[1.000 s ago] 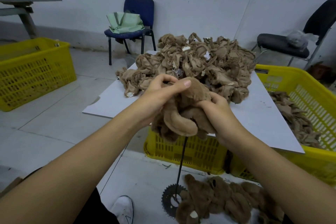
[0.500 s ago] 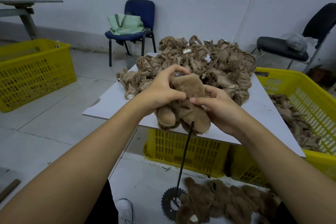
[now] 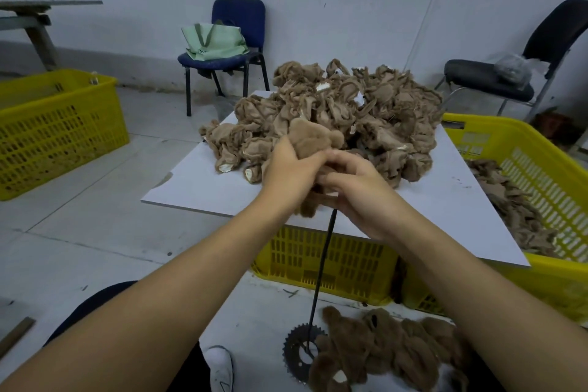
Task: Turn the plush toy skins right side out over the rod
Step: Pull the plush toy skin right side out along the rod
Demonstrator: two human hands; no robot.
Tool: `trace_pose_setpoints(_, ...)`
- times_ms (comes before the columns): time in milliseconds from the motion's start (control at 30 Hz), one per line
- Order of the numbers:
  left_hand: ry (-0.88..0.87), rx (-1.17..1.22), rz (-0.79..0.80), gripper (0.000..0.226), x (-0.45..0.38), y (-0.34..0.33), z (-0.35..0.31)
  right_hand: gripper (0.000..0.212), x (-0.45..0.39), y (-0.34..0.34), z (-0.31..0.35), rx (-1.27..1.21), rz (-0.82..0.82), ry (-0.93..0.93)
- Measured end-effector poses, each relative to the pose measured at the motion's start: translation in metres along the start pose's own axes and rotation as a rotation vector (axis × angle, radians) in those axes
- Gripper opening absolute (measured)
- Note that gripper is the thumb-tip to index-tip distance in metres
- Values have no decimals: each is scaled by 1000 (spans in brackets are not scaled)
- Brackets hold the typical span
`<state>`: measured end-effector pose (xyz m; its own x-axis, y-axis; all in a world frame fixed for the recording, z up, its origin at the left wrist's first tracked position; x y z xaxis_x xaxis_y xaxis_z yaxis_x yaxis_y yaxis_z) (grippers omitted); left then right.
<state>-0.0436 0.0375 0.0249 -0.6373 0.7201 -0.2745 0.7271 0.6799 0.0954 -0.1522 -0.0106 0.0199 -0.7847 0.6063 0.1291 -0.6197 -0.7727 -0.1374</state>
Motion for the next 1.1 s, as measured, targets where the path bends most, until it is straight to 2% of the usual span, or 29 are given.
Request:
trace_pose_setpoints(67,-15,23,-6,12,-6,13,-6,32,3,3,4,49,-15,-3)
trace_pose_setpoints(167,-85,-89,48,22,-11,28,-15,16,9,26,16,324,-298,196)
trace_pose_setpoints(233,-124,-175,127,24,-10,33,-19,21,11,35,21,496,-364,320)
trace_pose_setpoints(333,-186,-252,250,23,-5,33,-24,22,8,36,18,643,-277,341)
trace_pose_setpoints(467,-248,-317,332,16,0,32,-25,11,9,32,11,834,-295,404)
trace_pose_setpoints(667,-385,-357,401,16,5,36,-30,6,21,26,13,894,-239,510)
trace_pose_setpoints(900,-557,-396,480,20,24,41,-34,2,44,23,8,1040,-256,658)
trace_pose_setpoints(1100,-685,-469,478,26,41,41,-35,2,62,18,6,1103,-283,861)
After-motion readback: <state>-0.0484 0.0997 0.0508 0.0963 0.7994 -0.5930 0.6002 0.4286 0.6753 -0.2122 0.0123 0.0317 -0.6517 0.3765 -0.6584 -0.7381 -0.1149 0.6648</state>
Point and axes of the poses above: each hand's wrist, its own x-axis away from the middle knuckle, its own y-axis out of the back of the hand, z = x × y, the point moved 4 cm from there along -x, towards the middle knuckle, and after that the axes turned 8 degrees about -y, right-handed, at the moved point
